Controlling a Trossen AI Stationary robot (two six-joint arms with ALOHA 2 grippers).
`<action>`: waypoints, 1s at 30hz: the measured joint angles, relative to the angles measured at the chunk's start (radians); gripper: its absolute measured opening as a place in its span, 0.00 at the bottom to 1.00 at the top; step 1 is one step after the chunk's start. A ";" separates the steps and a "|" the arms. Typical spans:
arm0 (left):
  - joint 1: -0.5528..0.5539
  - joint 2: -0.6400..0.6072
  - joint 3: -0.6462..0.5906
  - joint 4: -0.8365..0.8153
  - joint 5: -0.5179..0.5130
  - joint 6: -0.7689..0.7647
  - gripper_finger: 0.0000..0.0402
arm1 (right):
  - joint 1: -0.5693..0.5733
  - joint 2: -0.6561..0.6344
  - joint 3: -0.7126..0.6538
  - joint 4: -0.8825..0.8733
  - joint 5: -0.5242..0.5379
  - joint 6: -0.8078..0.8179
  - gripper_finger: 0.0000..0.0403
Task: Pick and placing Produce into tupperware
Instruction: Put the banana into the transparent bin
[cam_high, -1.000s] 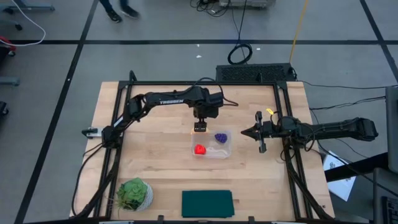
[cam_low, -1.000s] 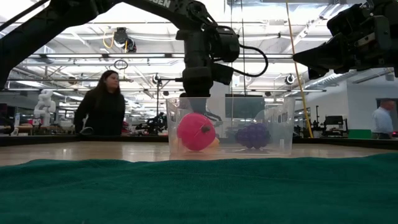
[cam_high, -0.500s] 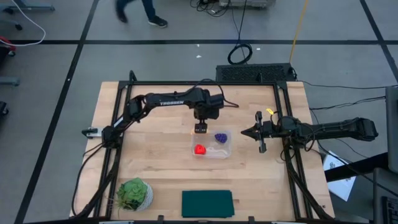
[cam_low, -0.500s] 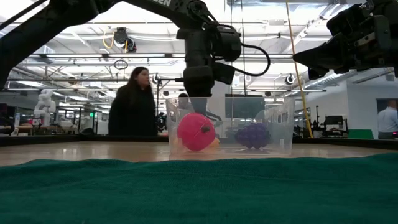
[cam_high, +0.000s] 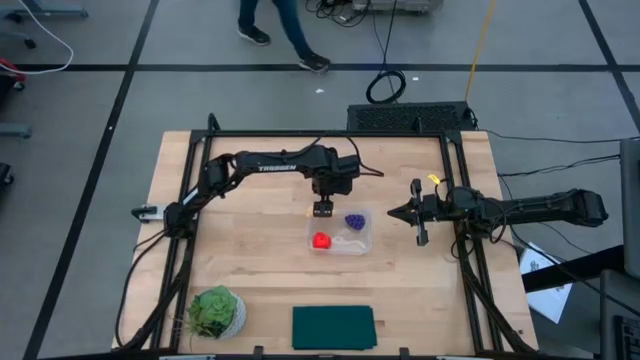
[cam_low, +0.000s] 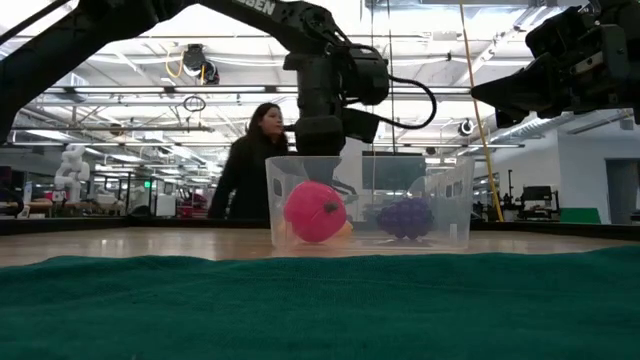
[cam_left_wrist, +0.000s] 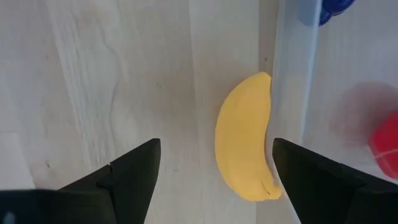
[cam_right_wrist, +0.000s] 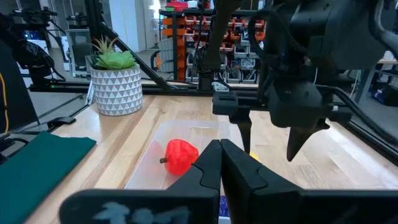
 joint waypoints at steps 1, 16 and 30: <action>0.001 0.000 -0.007 0.005 -0.001 0.001 0.78 | 0.000 0.000 0.000 0.000 0.000 0.000 0.00; 0.003 0.000 -0.015 0.007 -0.001 0.003 0.78 | 0.000 0.000 0.000 0.000 0.000 -0.002 0.00; -0.028 0.000 -0.015 -0.010 0.002 -0.002 0.78 | 0.000 0.000 0.000 0.000 0.000 -0.003 0.00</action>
